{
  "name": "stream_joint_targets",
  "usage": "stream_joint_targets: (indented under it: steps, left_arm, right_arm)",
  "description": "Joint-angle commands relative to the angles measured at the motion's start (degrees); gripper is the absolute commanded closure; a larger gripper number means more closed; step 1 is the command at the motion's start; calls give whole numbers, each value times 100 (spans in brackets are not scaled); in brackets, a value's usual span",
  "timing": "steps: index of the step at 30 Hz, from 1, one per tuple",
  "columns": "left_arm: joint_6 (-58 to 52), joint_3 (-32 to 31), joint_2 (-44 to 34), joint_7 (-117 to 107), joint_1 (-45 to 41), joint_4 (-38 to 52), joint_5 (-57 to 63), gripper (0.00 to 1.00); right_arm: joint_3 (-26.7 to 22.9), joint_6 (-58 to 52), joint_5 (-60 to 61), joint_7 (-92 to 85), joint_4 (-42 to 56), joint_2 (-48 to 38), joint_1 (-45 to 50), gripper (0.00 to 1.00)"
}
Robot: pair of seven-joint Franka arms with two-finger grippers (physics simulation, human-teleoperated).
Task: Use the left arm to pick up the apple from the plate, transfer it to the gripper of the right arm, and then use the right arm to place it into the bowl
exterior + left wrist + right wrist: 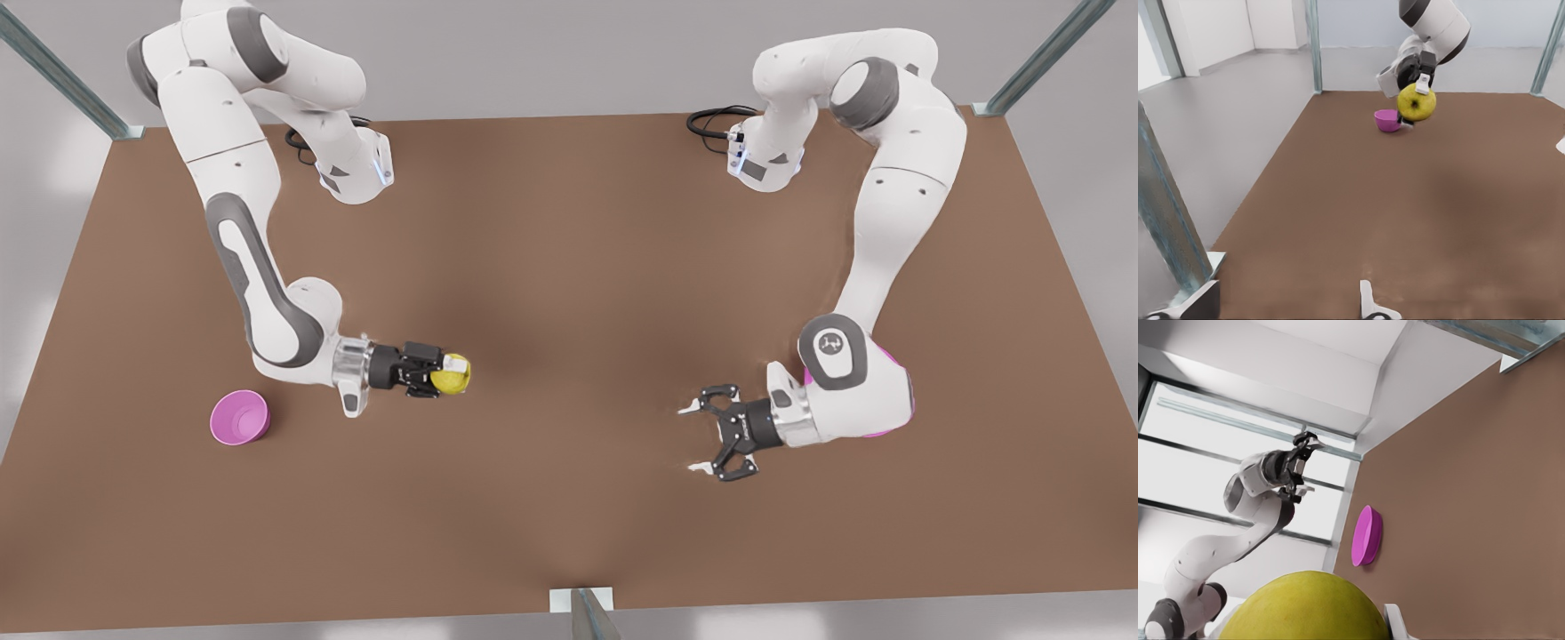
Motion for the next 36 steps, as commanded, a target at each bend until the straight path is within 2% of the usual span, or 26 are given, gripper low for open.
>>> stream_joint_targets:
  steps: [1, 2, 3, 4, 5, 6, 7, 8, 9, 12, 15, 27, 29, 31, 33, 36]
  left_arm:
    - [-3124, 9, -729, -5569, 417, 78, 3867, 0]
    - [-3670, 9, -1178, -5719, 488, 218, 4904, 0]
    - [-3811, 9, -1582, -6421, 505, 280, 5398, 0]
    - [-3925, -43, -1837, -7134, 698, 324, 5162, 0]
    - [-3996, 70, -2127, -7643, 769, 386, 4415, 0]
    - [-3987, 1991, -2856, -8066, -379, 290, 3221, 0]
    - [-3716, 3460, -3471, -8294, -1618, -316, 2814, 0]
    - [-3295, 3709, -3761, -8461, -1955, -824, 2814, 0]
    - [-2854, 3701, -3772, -8523, -1973, -1091, 2814, 0]
    - [-2932, 3683, -3323, -8453, -1973, -476, 2858, 0]
    - [-2932, 3683, -3288, -8453, -1982, -431, 2849, 0]
    - [-2932, 3683, -3244, -8479, -2044, -449, 2858, 0]
    - [-2924, 3683, -3200, -8619, -2035, -449, 2875, 0]
    - [-2862, 3683, -3059, -9779, -2035, -423, 2876, 0]
    - [-2783, 3683, -2998, -10597, -2044, -423, 2876, 0]
    - [-2774, 3683, -2989, -10615, -2044, -423, 2876, 0]
  right_arm:
    - [-7, 5, -545, -63, 7, -4, -175, 29]
    - [-42, 14, -765, -63, 7, -4, -324, 29]
    - [-60, 14, -959, -63, 7, -4, -465, 29]
    - [-60, 5, -1213, -63, 15, 32, -667, 29]
    - [-60, -4, -1380, -63, 33, 49, -799, 29]
    - [-86, 5, -1521, -54, 42, 49, -878, 30]
    - [-139, -21, -2003, -1, 59, 58, -1167, 30]
    - [-139, -22, -2154, -10, 77, 75, -1300, 30]
    - [-157, -4, -2206, -19, 103, 76, -1405, 30]
    - [-157, -13, -2831, -54, 174, 128, -1933, 30]
    - [-166, -13, -3761, 25, 314, 128, -2241, 30]
    - [-350, 233, -7146, 614, 1070, 216, -2390, 31]
    - [-368, 242, -7506, 614, 1483, 550, -2381, 31]
    - [-368, 269, -7797, 614, 1808, 866, -2381, 31]
    - [-368, 418, -8095, 623, 1773, 910, -2381, 31]
    - [-368, 383, -8219, 746, 1729, 937, -2355, 31]
